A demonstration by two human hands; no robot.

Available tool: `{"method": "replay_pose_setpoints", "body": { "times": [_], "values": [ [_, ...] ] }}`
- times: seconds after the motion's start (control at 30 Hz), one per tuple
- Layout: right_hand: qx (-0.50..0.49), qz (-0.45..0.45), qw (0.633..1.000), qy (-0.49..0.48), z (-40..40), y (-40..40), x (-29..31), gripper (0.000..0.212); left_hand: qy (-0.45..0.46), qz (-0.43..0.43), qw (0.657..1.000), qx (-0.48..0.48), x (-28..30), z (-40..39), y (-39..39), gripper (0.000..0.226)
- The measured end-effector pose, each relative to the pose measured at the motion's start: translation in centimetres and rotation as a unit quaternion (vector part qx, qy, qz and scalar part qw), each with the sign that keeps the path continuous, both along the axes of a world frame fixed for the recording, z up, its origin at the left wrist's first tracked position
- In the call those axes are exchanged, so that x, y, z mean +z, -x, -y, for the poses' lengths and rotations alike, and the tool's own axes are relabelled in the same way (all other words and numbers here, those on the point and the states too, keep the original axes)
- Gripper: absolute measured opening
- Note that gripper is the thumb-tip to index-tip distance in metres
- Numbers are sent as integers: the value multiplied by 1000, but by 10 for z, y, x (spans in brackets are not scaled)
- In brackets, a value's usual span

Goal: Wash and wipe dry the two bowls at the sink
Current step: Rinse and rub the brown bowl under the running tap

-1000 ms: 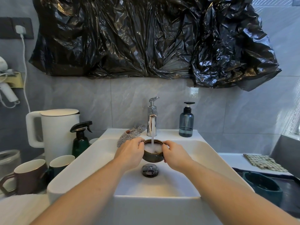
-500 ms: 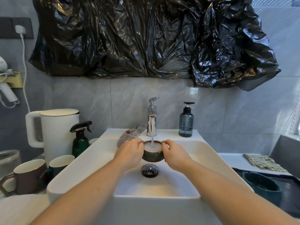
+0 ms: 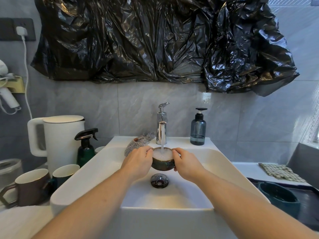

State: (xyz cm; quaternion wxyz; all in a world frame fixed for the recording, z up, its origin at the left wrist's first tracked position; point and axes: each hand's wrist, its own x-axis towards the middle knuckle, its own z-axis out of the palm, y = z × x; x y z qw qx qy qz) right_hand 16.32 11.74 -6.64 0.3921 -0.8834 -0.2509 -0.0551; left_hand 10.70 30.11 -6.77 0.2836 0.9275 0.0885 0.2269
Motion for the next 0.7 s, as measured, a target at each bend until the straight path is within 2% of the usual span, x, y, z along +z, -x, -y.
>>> {"method": "replay_pose_setpoints", "body": {
  "times": [0.33,0.7],
  "values": [
    [2,-5,1000,-12,1,-2,1,42,44,-7,999,-7,-4,-6,-3,46],
    [-7,13,999,-31,2,-7,-2,40,45,-17,999,-7,-1,-3,1,46]
  ]
}}
